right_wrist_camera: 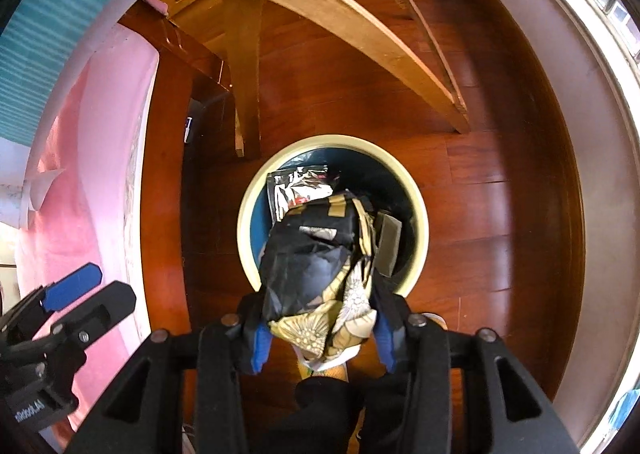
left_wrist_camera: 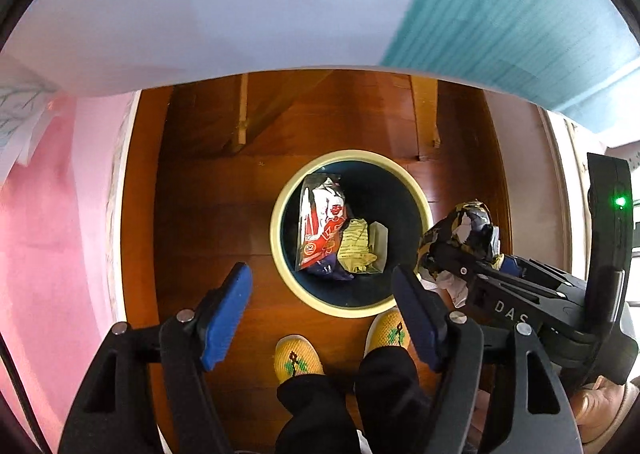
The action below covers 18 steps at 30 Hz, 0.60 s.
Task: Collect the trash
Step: 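Open both grippers to drop the packet and wrapper into the bin, then raise both tools back toward the table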
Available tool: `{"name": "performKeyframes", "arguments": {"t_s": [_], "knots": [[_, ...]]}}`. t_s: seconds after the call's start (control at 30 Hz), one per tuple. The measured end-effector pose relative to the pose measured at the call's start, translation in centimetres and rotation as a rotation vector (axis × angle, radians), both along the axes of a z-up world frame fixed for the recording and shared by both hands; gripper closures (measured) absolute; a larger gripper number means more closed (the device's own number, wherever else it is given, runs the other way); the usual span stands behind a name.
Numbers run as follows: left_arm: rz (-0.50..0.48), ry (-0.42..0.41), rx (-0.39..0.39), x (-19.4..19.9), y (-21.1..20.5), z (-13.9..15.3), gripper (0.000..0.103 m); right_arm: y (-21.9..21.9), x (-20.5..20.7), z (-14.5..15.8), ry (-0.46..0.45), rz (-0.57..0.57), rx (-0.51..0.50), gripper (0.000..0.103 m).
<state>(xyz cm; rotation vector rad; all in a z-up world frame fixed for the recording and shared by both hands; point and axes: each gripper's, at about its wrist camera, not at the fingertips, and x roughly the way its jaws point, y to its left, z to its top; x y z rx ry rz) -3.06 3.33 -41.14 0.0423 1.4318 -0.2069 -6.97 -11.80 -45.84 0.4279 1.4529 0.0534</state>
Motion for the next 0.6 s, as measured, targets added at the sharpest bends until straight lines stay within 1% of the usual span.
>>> {"name": "performKeyframes", "arguments": {"t_s": [0.13,0.23,0.3,0.33,0.37,0.5,0.6], "knots": [[0.019,-0.002,0.0,0.1,0.7,0.3,0.032,0.9,0.6,-0.3,0.006,0.011,0.0,0.055],[0.029,-0.005,0.003,0.3,1.1,0.6,0.032,1.2,0.8,-0.1,-0.001,0.02,-0.033,0.05],[0.035,-0.008,-0.001,0.3,1.4,0.9,0.032,1.3,0.7,0.4,-0.018,0.018,-0.033,0.042],[0.04,-0.013,-0.002,0.3,1.5,1.2,0.032,1.3,0.7,0.6,-0.027,0.017,-0.03,0.036],[0.042,-0.017,-0.002,0.3,1.6,1.4,0.032,1.3,0.7,0.9,-0.034,0.018,-0.032,0.032],[0.059,-0.026,-0.007,0.4,1.9,2.7,0.032,1.7,0.7,1.9,-0.036,0.024,-0.049,0.031],[0.066,-0.03,-0.011,0.5,2.1,4.0,0.032,1.8,0.5,3.2,-0.037,0.015,-0.047,0.031]]}}
